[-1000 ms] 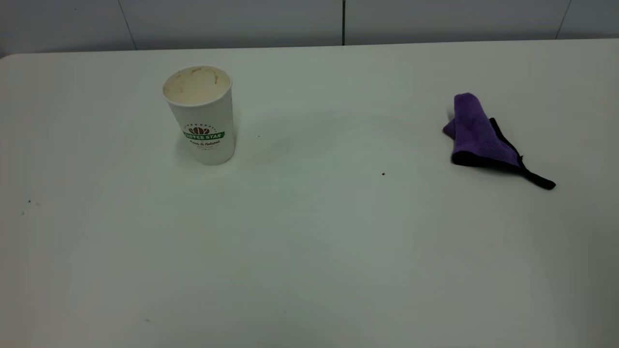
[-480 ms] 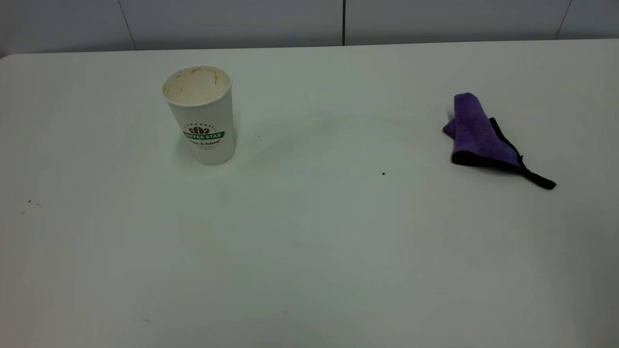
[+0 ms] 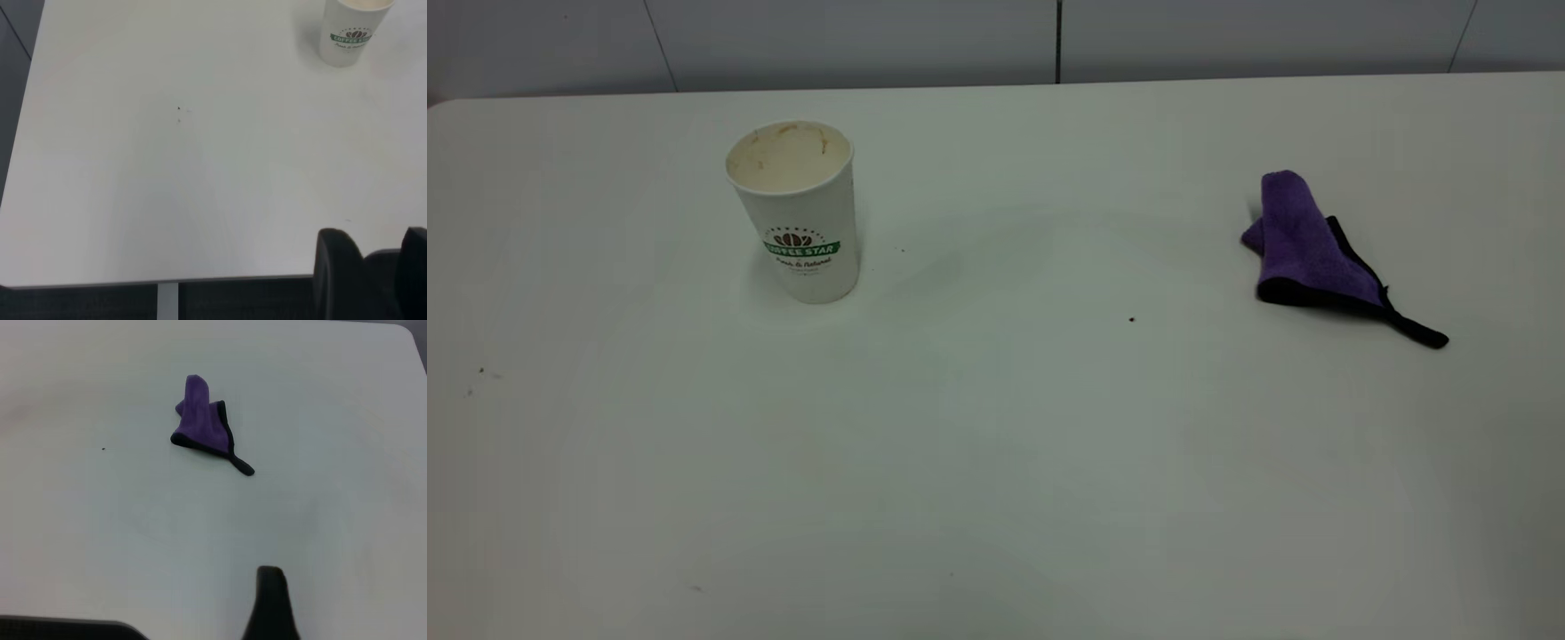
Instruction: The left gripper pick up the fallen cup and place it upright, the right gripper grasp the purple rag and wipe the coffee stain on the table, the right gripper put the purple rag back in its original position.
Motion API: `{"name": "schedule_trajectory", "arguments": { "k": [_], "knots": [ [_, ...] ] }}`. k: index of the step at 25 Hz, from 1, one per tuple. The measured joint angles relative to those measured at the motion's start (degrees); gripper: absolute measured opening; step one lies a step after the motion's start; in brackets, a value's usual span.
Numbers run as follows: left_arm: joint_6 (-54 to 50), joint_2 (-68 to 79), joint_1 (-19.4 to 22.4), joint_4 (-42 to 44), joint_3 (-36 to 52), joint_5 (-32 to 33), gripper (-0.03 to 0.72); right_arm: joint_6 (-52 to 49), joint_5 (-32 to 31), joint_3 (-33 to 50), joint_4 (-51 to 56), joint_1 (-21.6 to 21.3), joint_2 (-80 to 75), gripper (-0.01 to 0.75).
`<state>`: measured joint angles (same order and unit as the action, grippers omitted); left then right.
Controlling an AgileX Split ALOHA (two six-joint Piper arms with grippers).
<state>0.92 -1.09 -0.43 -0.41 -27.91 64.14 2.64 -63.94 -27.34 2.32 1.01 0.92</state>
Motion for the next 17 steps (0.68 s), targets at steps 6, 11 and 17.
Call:
{"name": "schedule_trajectory", "arguments": {
  "k": [6, 11, 17],
  "knots": [
    [0.00, 0.00, 0.00, 0.00, 0.00, 0.00, 0.240, 0.00, -0.04, 0.00, 0.00, 0.00, 0.00, 0.557],
    [0.05, 0.00, 0.00, 0.00, 0.00, 0.00, 0.240, 0.00, -0.04, 0.00, 0.00, 0.00, 0.00, 0.477],
    [0.05, 0.00, 0.00, 0.00, 0.00, 0.00, 0.240, 0.00, -0.04, 0.00, 0.00, 0.00, 0.00, 0.390]
  ]
}}
